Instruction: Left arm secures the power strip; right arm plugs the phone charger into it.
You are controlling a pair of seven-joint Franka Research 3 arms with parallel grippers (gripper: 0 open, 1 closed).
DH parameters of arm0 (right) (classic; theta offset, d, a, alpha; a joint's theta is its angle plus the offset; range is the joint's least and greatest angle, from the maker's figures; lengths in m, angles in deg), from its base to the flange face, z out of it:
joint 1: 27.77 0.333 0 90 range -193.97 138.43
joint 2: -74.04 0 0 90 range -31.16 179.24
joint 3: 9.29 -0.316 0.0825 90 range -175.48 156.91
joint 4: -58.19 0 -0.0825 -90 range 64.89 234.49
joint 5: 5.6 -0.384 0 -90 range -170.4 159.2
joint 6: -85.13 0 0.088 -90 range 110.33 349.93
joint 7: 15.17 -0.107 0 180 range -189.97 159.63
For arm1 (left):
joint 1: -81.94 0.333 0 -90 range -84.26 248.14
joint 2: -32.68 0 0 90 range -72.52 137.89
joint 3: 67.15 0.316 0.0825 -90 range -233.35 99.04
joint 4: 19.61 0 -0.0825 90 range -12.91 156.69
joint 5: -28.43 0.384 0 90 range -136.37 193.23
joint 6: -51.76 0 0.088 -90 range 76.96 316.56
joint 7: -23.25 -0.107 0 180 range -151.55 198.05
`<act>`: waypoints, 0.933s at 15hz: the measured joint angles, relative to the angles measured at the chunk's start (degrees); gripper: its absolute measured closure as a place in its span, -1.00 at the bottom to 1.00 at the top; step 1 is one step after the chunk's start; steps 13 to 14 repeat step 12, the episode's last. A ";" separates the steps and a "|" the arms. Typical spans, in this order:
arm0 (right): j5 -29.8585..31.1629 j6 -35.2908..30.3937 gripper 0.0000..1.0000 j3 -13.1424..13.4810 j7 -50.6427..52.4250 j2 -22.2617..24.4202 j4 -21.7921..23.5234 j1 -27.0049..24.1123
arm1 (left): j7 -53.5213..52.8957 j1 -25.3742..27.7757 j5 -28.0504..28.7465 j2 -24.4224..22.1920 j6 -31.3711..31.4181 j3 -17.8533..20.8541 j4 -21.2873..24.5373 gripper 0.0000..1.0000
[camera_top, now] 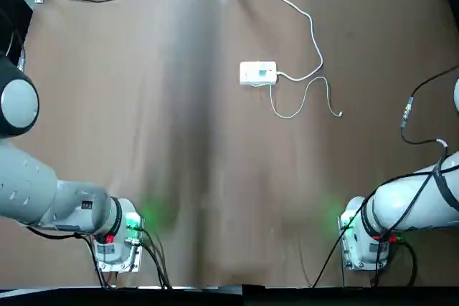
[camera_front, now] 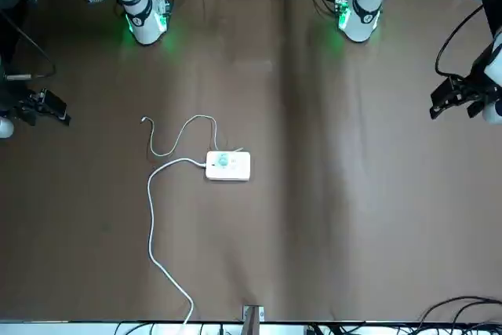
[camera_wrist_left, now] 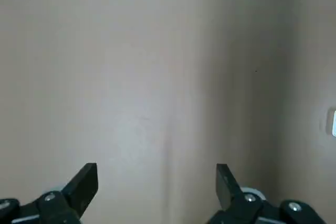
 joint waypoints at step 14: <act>0.00 -0.06 -1.00 -0.01 -0.20 0.00 0.00 -0.01 | -2.73 1.93 0.00 0.00 0.43 -0.15 0.00 -0.99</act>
